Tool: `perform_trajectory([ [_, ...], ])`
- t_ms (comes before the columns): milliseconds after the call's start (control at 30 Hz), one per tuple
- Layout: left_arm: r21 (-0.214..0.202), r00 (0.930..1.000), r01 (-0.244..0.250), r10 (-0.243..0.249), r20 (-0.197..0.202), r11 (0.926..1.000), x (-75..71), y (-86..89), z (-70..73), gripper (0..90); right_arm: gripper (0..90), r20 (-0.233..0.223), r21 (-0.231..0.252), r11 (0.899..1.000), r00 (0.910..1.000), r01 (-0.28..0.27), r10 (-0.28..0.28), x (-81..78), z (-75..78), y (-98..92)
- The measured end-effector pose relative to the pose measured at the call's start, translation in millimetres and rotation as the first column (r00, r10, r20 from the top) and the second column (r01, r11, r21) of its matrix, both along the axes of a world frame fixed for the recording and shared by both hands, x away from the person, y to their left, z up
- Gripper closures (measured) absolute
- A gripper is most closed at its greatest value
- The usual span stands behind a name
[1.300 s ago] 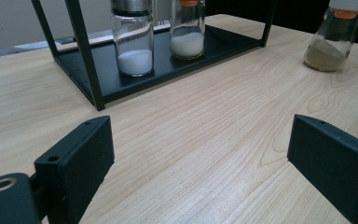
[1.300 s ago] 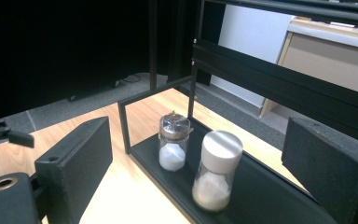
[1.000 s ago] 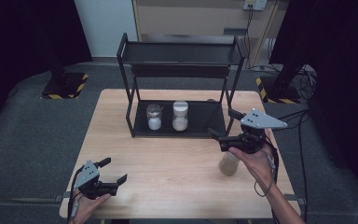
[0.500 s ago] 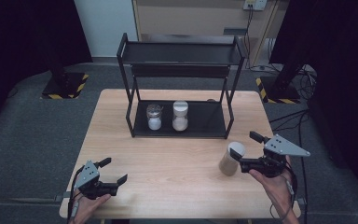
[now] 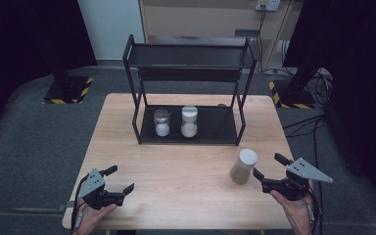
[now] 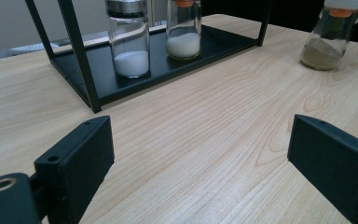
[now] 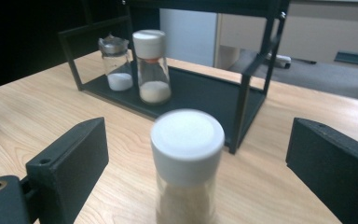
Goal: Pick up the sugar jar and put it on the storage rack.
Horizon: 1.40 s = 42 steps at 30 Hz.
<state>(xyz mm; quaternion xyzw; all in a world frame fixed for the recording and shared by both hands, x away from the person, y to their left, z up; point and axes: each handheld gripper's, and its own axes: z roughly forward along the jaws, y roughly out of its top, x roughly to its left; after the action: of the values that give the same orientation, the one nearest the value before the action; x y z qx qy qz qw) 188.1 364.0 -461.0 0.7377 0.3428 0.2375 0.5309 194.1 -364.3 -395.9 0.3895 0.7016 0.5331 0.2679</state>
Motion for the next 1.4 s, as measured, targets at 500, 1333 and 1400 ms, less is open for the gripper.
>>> perform_trajectory([
  [500, -0.002, 1.0, 0.0, 0.0, 0.006, 1.0, -0.7, 0.9, 0.0, 6.3, 5.4, -0.024, 0.001, 0.999, 0.9989, 0.041, -0.041, -11.8, -27.6, -2.9],
  [1333, -0.007, 0.9999, 0.013, -0.012, 0.007, 0.9999, 0.3, 1.3, -0.4, 6.3, 5.6, -0.02, -0.015, 1.0, 0.9998, 0.007, -0.008, -10.0, -32.9, -3.9],
  [1400, -0.009, 0.9999, 0.013, -0.013, 0.006, 0.9999, 0.5, 1.5, -0.7, 6.4, 5.6, -0.019, -0.015, 1.0, 0.9998, 0.007, -0.008, -10.0, -32.8, -3.7],
])
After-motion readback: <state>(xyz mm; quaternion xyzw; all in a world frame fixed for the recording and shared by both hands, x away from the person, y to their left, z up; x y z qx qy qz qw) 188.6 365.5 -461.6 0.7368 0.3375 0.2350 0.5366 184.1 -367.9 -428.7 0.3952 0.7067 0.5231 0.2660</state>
